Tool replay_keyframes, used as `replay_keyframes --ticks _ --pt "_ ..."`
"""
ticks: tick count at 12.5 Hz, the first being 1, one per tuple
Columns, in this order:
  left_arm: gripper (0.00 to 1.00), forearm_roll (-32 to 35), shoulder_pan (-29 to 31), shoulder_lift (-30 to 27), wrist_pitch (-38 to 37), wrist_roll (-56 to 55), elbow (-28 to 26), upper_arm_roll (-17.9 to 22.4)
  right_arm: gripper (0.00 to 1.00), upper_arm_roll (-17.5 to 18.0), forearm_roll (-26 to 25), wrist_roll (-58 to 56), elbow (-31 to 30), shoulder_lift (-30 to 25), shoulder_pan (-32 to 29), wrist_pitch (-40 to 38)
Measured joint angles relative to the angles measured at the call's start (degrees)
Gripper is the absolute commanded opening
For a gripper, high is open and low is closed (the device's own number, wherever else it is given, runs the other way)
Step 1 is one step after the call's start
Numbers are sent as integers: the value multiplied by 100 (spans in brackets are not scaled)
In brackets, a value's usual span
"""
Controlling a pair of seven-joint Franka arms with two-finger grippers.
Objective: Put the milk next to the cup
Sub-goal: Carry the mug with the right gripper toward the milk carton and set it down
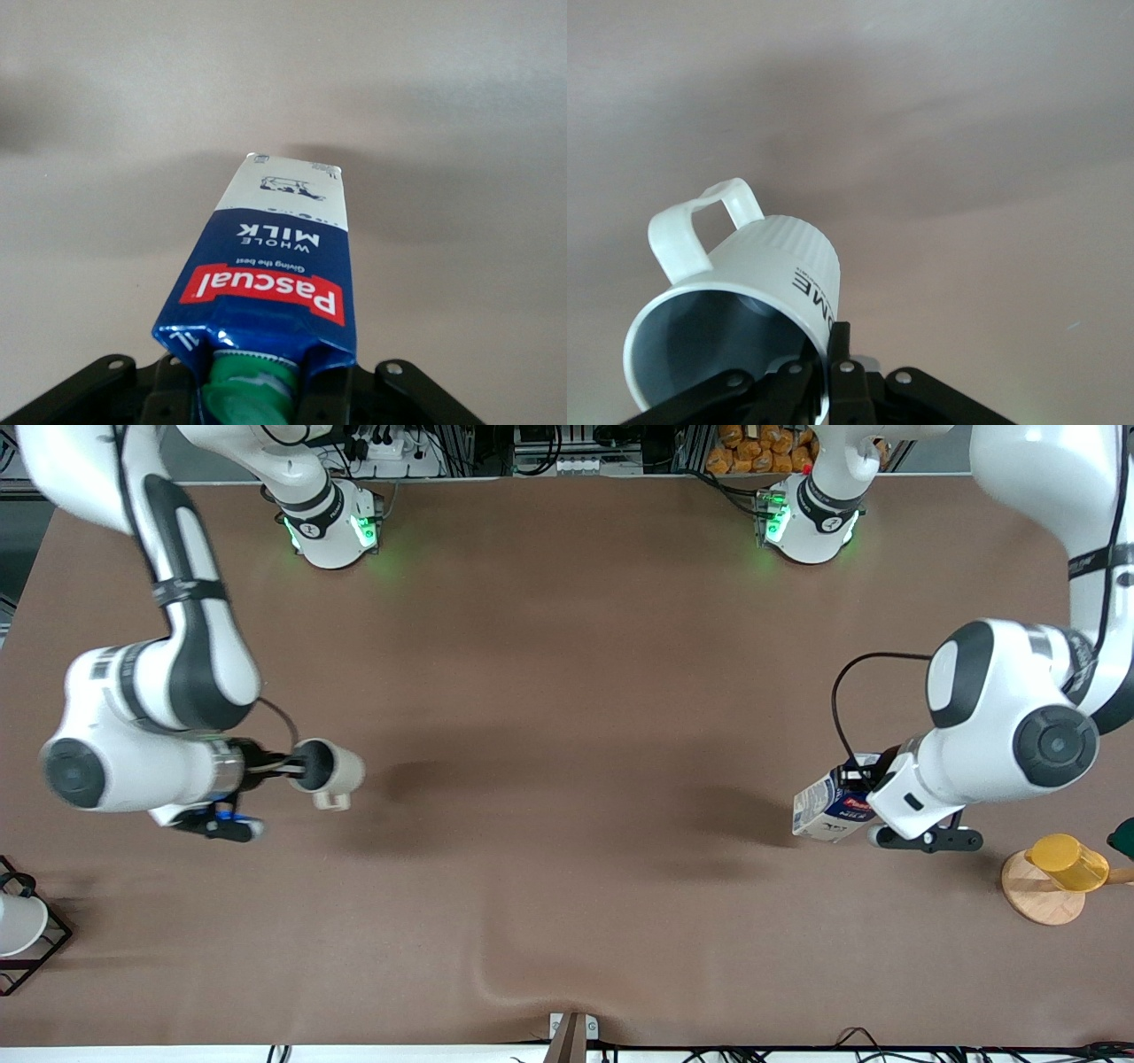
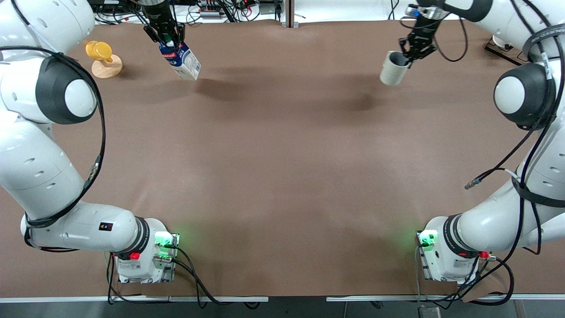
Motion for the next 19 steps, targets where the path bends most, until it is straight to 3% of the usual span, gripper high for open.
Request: replay_keyframes --ticks 3,7,13,16,17,18,19 --pt "0 -3 -107 -25 -94 -519 -5 -205 0 7 81 1473 124 2 822 150" --pt "0 -3 -170 -24 -96 -980 -14 -471 0 8 84 2888 125 212 1799 1021" --pt "0 -3 -169 -24 -114 -1013 -18 -491 0 5 242 4289 216 1046 2657 2596" --pt "0 -3 -192 -24 -140 -1077 -19 -518 0 3 242 4680 502 1411 2894 2772" --pt "0 -3 -226 -24 -142 -1103 -19 -526 11 2 242 4690 543 1471 2907 2806" --pt "0 -3 -259 -24 -143 -1140 -19 -530 81 2 242 4690 552 1522 2920 2896" --pt "0 -3 -282 -24 -144 -1192 -20 -531 100 1 242 4690 554 1568 2942 2962"
